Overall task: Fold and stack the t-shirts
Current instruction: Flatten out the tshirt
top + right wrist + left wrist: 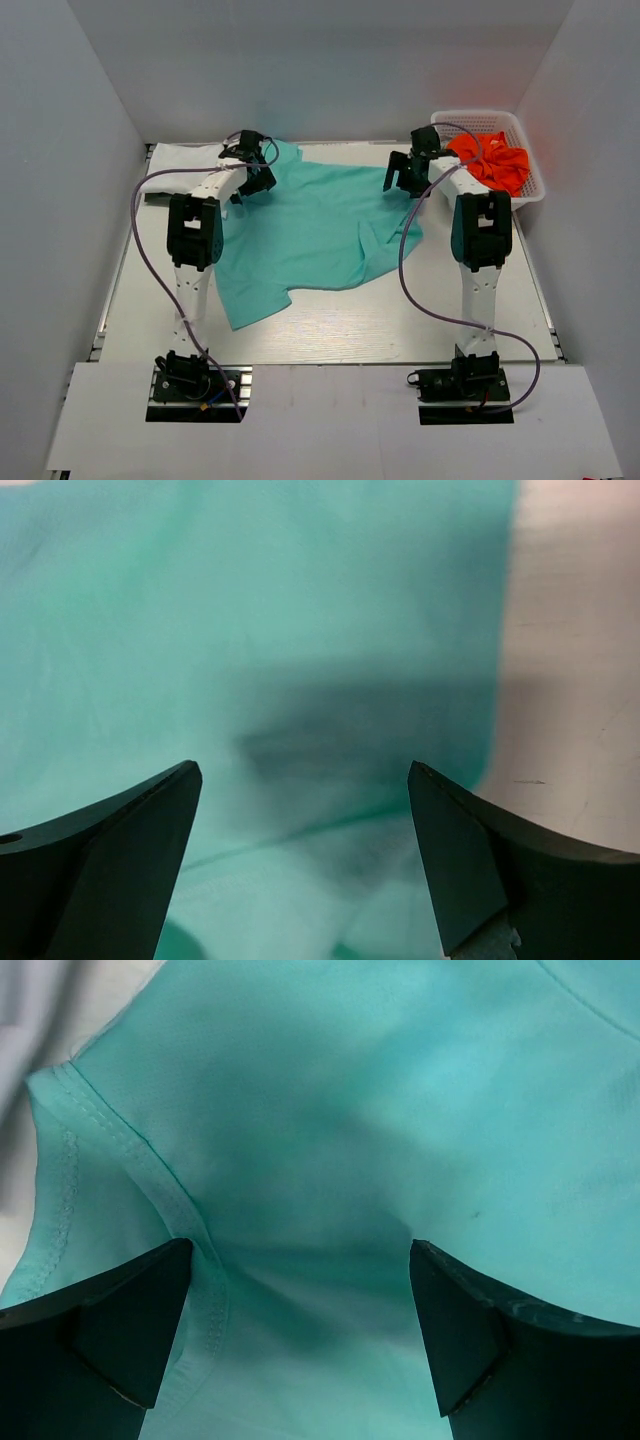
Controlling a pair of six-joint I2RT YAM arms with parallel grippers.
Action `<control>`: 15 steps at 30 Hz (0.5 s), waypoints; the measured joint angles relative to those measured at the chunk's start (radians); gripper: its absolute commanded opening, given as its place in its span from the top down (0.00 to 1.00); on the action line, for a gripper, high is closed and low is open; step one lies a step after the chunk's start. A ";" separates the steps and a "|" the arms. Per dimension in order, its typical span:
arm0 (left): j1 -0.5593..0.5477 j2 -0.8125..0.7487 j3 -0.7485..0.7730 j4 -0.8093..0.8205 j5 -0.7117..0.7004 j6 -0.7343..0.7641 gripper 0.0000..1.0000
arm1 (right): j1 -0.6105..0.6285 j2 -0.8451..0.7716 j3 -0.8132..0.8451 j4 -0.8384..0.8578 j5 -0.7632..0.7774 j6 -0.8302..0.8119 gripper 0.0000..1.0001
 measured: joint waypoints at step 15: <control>-0.033 -0.264 -0.256 0.097 0.155 0.016 0.00 | 0.259 -0.414 -0.366 0.045 0.018 -0.100 0.13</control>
